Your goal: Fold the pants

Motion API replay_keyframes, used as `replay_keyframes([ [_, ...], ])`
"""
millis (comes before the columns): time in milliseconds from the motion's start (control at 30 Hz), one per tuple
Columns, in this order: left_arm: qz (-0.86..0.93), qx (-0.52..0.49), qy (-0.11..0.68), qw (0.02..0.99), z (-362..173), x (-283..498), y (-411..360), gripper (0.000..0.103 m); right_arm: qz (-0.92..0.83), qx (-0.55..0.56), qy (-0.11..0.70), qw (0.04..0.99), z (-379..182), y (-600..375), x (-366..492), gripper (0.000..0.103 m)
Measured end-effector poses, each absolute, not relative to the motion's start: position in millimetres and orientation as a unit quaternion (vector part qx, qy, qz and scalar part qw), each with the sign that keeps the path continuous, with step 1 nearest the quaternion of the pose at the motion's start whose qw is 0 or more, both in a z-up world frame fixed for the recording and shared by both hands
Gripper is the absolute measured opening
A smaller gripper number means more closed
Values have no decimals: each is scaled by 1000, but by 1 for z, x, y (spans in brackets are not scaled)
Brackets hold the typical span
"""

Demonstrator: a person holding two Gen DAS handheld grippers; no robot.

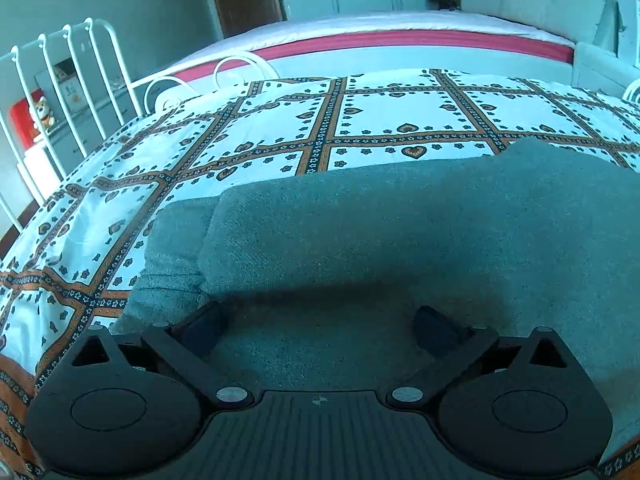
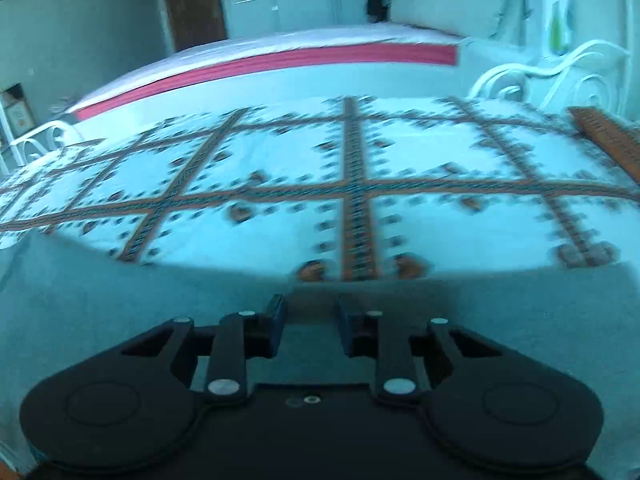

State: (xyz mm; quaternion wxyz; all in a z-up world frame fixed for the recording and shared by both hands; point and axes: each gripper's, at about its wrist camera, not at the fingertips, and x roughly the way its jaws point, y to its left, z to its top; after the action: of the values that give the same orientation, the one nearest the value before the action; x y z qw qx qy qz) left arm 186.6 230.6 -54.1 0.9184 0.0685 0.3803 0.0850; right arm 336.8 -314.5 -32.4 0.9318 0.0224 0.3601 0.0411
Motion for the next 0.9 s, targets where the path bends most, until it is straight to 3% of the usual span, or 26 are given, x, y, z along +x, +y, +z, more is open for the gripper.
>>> replay_keyframes([
  [33, 83, 68, 379, 919, -54, 185, 232, 102, 23, 19, 343, 939, -26, -326, 329, 27],
  [200, 77, 73, 377, 920, -51, 184, 232, 103, -15, 76, 302, 950, -1, -404, 280, 28],
  [267, 77, 68, 375, 921, -51, 184, 233, 103, -36, 103, 300, 948, 4, -437, 262, 34],
  [400, 85, 60, 375, 921, -50, 186, 232, 103, -88, 195, 303, 929, -8, -502, 231, 35],
  [533, 97, 57, 380, 918, -51, 192, 228, 103, -117, 254, 337, 899, -29, -534, 213, 25],
  [733, 104, 62, 383, 916, -52, 193, 226, 103, -112, 297, 372, 872, -49, -542, 214, 25],
  [800, 104, 64, 383, 916, -52, 193, 225, 103, -103, 277, 364, 883, -44, -535, 216, 2],
  [900, 103, 66, 382, 916, -52, 192, 225, 103, -105, 262, 339, 898, -34, -532, 213, 1],
])
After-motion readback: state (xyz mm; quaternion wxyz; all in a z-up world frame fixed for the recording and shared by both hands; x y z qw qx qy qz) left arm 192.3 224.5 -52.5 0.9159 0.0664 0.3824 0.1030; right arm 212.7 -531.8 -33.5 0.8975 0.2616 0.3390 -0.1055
